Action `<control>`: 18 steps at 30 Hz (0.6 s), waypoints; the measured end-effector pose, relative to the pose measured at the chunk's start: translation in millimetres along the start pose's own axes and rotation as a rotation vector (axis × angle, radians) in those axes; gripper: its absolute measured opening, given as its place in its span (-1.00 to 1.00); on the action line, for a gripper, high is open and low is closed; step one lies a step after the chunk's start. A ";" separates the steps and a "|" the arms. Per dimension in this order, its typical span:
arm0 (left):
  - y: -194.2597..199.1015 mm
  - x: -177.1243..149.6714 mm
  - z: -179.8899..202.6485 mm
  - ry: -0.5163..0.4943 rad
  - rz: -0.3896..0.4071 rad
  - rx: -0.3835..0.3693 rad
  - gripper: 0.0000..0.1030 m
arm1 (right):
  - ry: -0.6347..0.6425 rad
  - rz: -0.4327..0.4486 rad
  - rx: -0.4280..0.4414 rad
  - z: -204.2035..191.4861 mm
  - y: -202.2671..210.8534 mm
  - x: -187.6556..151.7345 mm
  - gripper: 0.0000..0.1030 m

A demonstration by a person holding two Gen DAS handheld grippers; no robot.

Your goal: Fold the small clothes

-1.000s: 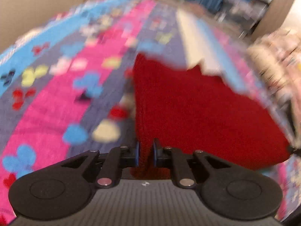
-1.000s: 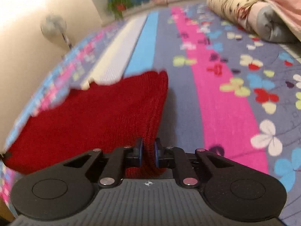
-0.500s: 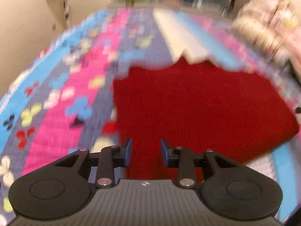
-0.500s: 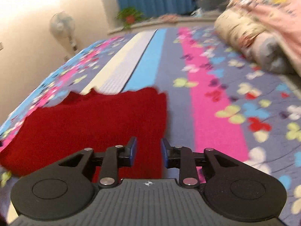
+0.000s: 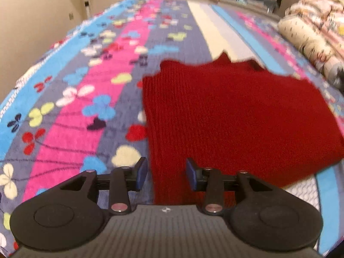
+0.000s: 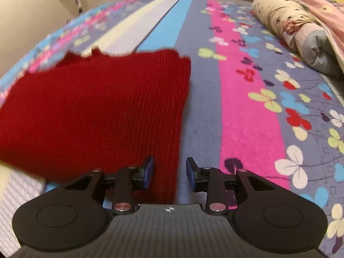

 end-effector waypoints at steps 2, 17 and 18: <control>8.0 3.5 -0.9 0.013 0.036 0.010 0.20 | 0.009 0.078 0.001 -4.3 19.2 1.8 -0.29; 41.4 12.5 -34.3 0.047 0.147 0.067 0.45 | 0.015 0.242 -0.052 -75.3 55.9 -0.1 -0.16; 44.0 11.6 -39.4 0.055 0.151 0.066 0.46 | 0.022 0.235 -0.047 -82.3 53.5 1.0 -0.16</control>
Point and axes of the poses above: each gripper's, at about its wrist camera, not at the fingertips, and y roughly against the way its jaws point, z to its right, x to its top, the point moved 2 cm from there along -y, roughly the way its jaws point, and after that the axes turned 1 degree about y, right-handed, at the moved point
